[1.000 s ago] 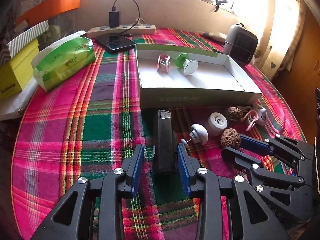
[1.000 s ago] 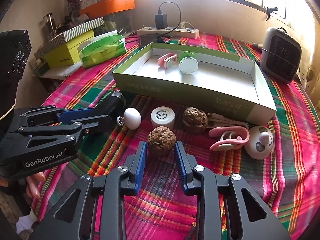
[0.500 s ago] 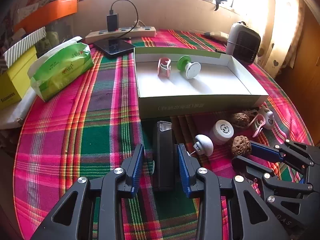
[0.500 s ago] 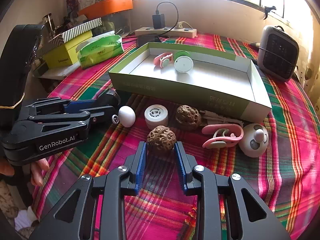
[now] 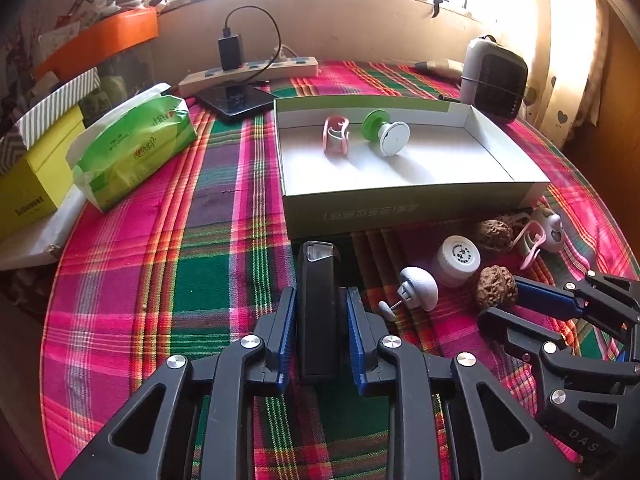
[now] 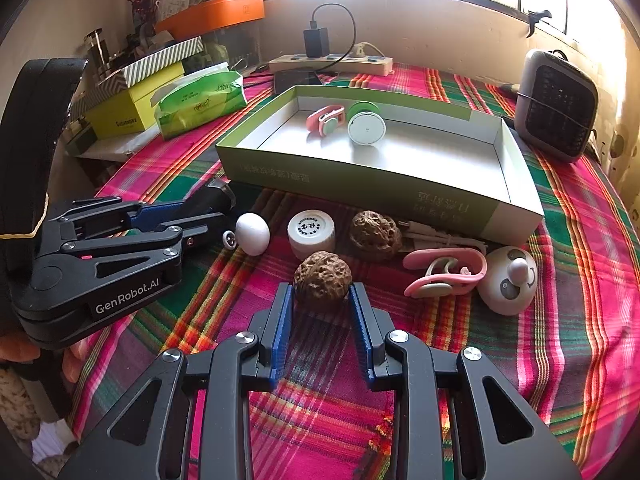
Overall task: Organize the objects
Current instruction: 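Move the left tool onto the black rectangular case while the right tool reaches the walnut, then close the left tool on the black case while the right tool closes on the walnut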
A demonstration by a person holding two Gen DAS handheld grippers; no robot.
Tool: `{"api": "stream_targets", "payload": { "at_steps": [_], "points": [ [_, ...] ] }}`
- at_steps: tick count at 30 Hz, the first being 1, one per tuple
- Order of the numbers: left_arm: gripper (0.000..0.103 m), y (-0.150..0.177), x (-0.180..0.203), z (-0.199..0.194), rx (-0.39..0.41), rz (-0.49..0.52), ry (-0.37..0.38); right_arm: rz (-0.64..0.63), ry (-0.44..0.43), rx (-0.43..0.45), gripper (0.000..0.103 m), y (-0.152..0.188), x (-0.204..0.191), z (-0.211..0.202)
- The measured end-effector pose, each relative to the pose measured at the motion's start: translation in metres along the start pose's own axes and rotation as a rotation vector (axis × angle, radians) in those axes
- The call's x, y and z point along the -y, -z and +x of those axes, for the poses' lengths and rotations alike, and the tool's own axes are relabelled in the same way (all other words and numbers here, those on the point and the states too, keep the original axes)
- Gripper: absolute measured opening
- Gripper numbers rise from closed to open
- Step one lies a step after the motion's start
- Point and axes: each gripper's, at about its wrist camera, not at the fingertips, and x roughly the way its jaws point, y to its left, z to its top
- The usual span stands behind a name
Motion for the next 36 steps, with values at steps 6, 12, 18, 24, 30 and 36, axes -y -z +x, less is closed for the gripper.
{"api": "stream_targets", "payload": {
  "at_steps": [6,12,18,24,30,36],
  "points": [
    [0.022,0.0011,0.0010,-0.0003,0.005,0.006,-0.011,0.001,0.000,0.000,0.030,-0.0001,0.0000,-0.0004],
    [0.022,0.0014,0.0013,-0.0006,0.006,0.008,-0.013,0.000,0.002,0.000,0.030,-0.0002,-0.0004,0.0000],
    [0.022,0.0015,0.0012,-0.0006,0.007,0.008,-0.014,-0.003,0.006,0.000,0.030,-0.0002,-0.0011,0.0000],
    [0.022,0.0011,0.0011,-0.0006,0.007,0.007,-0.013,-0.003,0.006,0.000,0.030,-0.0004,-0.0014,0.0002],
    [0.021,0.0007,0.0005,-0.0015,0.006,0.004,-0.012,-0.004,0.009,0.000,0.030,-0.0004,-0.0016,-0.0002],
    [0.021,0.0004,-0.0001,-0.0022,0.003,0.002,-0.012,0.004,0.007,0.003,0.030,0.0002,0.0004,-0.0015]
  ]
}}
